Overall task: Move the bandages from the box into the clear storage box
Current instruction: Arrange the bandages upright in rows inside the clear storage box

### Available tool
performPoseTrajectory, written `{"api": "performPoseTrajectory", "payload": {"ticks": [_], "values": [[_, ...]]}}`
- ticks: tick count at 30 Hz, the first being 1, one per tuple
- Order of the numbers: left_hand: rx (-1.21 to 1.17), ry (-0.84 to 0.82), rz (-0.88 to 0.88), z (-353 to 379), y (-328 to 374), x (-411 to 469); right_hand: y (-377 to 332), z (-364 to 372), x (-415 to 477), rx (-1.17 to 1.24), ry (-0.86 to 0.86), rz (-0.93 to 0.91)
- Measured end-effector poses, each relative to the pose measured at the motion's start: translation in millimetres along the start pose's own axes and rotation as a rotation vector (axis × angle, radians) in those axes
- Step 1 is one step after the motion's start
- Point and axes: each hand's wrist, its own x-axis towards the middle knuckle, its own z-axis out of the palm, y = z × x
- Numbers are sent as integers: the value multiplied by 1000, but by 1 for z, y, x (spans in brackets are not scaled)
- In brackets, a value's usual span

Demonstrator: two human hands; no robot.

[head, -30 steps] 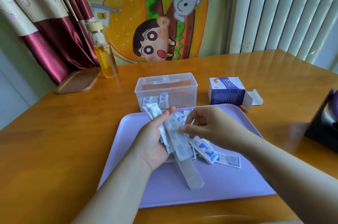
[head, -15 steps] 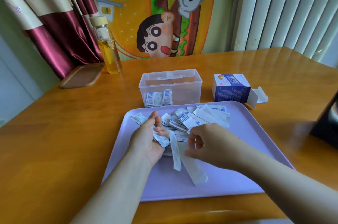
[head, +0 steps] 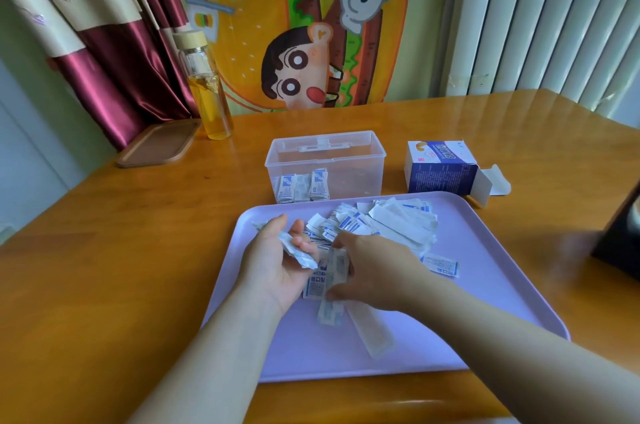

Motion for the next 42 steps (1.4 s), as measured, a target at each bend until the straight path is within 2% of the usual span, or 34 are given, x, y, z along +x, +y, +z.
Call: {"api": "performPoseTrajectory", "payload": {"ticks": [4, 8, 11, 13, 15, 17, 20, 22, 24, 26, 32, 35, 39, 42], "values": [[-32, -7, 21, -1, 8, -3, 4, -2, 1, 140, 64, 1], [11, -53, 1, -4, 15, -1, 11, -22, 0, 353, 95, -81], [140, -130, -79, -6, 16, 1, 18, -57, 0, 603, 38, -101], [278, -239, -144, -1, 13, -3, 20, -73, 4, 719, -45, -111], [381, -369, -171, 7, 6, -11, 16, -76, 9, 689, -66, -139], [392, -443, -178, 13, 0, -17, 11, -68, 15, 580, -6, -146], [293, -430, -247, 12, -5, -14, 20, -61, 21, 547, 176, -88], [199, -364, -266, 8, -5, -11, 33, -60, 23, 418, 210, -42], [144, -307, -216, 3, -2, -5, 42, -53, 27, 221, 116, -5], [110, -281, -179, -1, 0, -2, 44, -41, 30, 122, 17, 29], [24, -222, -89, -1, 7, -3, 48, -34, 40, 237, -14, 91], [12, -221, -104, -5, 11, -1, 51, -38, 38, 295, -39, 99], [2, -227, -136, -4, 9, -2, 51, -36, 37, 174, -150, 70], [-6, -252, -158, -1, 6, -3, 52, -35, 39, 162, -164, 60]]}}
